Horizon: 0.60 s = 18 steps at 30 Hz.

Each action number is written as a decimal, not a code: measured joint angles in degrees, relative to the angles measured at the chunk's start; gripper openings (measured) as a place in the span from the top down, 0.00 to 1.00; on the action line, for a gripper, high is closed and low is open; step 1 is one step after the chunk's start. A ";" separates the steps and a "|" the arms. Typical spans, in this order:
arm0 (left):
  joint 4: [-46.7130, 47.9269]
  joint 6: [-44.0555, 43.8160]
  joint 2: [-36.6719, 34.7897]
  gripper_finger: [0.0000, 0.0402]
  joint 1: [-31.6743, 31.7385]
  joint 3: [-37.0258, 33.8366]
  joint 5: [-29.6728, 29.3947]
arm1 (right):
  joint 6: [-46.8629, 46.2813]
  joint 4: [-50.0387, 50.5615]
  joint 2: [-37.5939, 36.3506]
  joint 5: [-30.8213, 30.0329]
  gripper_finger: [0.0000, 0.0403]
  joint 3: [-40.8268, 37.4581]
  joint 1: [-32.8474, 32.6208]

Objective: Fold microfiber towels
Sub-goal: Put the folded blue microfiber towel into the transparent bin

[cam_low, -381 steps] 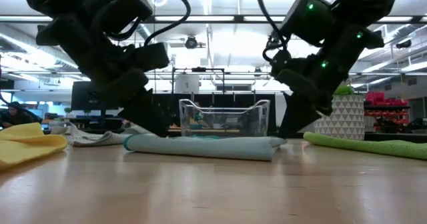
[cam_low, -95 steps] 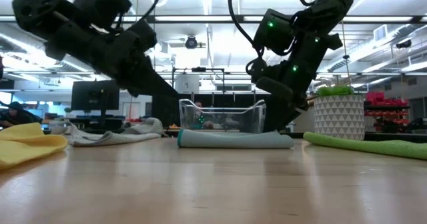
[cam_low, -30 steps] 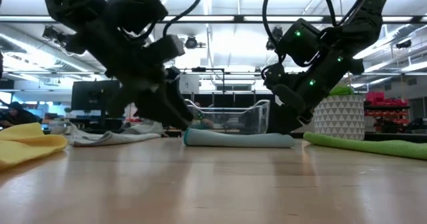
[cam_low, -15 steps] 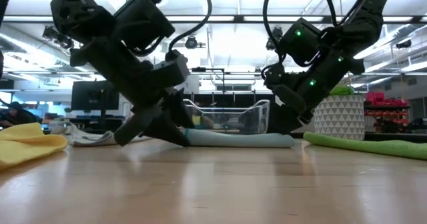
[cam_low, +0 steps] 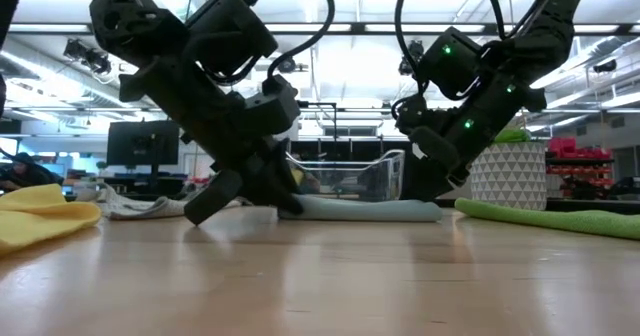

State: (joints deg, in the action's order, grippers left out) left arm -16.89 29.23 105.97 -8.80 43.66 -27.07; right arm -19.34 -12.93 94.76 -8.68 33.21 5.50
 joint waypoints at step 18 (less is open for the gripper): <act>1.35 -8.27 0.20 0.96 1.01 1.10 -0.35 | 6.06 16.85 -6.05 -7.62 0.43 11.09 -10.52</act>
State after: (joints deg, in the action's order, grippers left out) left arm -15.53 20.96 106.17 -7.79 44.76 -27.42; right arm -13.28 3.91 88.71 -16.31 44.30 -5.03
